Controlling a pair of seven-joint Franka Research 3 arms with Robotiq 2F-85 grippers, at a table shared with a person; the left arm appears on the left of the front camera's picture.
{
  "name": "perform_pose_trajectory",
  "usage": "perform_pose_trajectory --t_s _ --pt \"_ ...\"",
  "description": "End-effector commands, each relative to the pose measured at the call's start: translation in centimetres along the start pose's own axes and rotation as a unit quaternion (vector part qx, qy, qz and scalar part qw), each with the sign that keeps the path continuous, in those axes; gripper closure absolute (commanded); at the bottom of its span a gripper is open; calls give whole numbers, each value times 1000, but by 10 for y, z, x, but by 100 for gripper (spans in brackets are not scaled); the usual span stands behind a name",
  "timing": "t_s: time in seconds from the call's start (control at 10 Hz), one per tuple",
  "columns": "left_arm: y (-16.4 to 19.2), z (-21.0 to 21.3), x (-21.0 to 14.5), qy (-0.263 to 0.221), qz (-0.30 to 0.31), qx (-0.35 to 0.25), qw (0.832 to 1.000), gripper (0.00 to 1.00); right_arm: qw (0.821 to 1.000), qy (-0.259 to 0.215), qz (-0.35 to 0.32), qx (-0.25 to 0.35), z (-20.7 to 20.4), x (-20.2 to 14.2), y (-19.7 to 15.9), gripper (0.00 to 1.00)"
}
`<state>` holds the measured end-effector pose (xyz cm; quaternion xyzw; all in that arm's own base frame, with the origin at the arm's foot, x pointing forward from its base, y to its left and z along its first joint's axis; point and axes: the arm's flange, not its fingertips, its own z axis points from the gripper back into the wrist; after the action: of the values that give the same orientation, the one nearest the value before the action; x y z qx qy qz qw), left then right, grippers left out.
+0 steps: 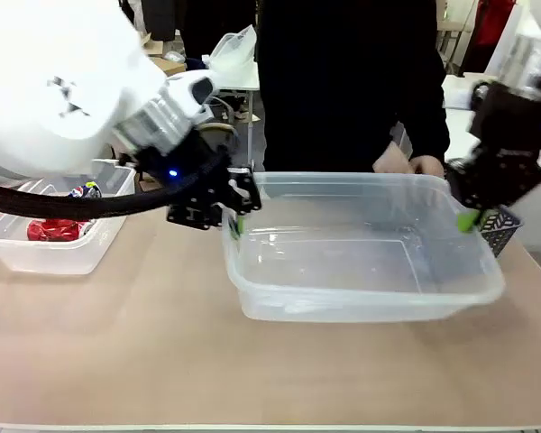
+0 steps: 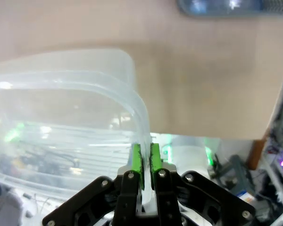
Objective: Sort the waste into each basket.
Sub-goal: Pick up the Organizing box on the right side of the table and lift it.
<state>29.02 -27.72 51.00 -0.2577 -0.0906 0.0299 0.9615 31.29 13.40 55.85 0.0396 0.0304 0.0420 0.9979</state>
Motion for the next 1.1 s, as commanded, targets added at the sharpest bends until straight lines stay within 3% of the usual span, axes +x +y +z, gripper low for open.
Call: perform_pose_trajectory --t_s 0.0,0.3,0.5,0.6,1.0 --pt "12 32 15 -10 29 -26 999 94 1000 26 16 7 8 37 25 100" --pt "37 34 55 9 20 -5 1000 94 995 82 19 46 11 87 60 100" --pt "39 26 80 11 22 17 1000 94 991 113 7 70 3 99 70 100" --pt "37 28 93 -2 15 12 1000 94 990 118 -15 77 0 102 75 94" --pt "36 14 129 13 9 9 1000 94 987 100 -89 91 -5 108 79 94"
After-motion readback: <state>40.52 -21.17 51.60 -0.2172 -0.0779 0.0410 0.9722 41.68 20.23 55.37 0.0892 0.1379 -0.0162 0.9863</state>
